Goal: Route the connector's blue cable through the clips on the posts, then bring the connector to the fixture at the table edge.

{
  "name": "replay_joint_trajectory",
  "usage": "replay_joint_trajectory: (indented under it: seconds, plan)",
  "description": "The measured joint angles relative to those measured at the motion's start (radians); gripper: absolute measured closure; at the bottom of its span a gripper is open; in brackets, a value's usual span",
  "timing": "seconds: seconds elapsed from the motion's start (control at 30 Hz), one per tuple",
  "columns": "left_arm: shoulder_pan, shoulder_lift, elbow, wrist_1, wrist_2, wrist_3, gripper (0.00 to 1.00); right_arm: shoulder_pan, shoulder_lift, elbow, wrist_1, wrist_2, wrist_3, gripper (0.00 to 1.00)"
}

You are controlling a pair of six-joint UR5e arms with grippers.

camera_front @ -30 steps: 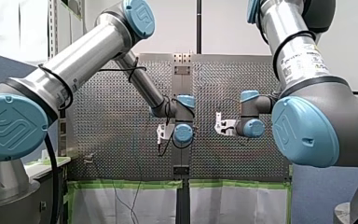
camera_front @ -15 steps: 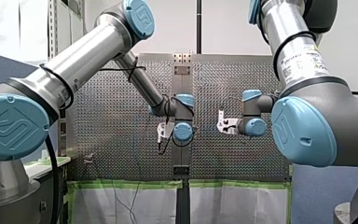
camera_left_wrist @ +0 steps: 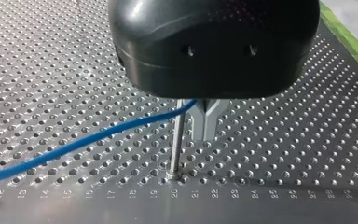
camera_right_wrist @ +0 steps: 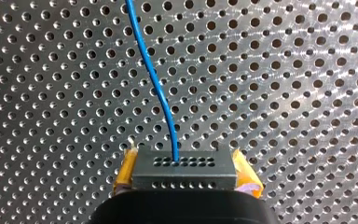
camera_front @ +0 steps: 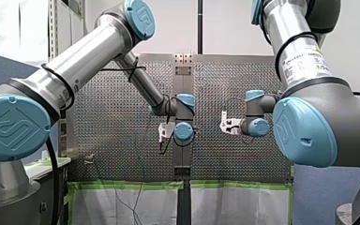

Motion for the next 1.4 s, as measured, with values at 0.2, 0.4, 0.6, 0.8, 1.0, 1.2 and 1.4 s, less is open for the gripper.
replay_joint_trajectory:
  seconds: [0.2,0.4,0.6,0.8,1.0,1.2,1.4]
  plan:
    - [0.003,-0.034,0.032,-0.025,0.002,0.0,1.0,0.001,0.001,-0.001,0.0,0.0,0.0,1.0]
    - [0.013,-0.051,0.072,-0.042,0.001,-0.001,1.0,0.0,0.002,-0.003,-0.002,0.0,0.0,1.0]
    - [0.024,-0.052,0.11,-0.068,-0.006,0.0,1.0,0.0,0.003,-0.006,-0.004,0.001,0.0,1.0]
    - [0.032,-0.052,0.134,-0.085,-0.006,0.0,1.0,-0.004,0.004,-0.012,-0.005,0.001,0.001,1.0]
    - [0.042,-0.052,0.145,-0.094,-0.004,0.002,1.0,-0.008,0.005,-0.019,-0.003,0.002,0.002,1.0]
    - [0.05,-0.052,0.155,-0.102,-0.001,0.009,1.0,-0.014,0.006,-0.026,-0.005,0.003,0.005,1.0]
    - [0.06,-0.053,0.164,-0.107,0.012,0.012,1.0,-0.016,0.015,-0.038,-0.004,0.001,0.005,1.0]
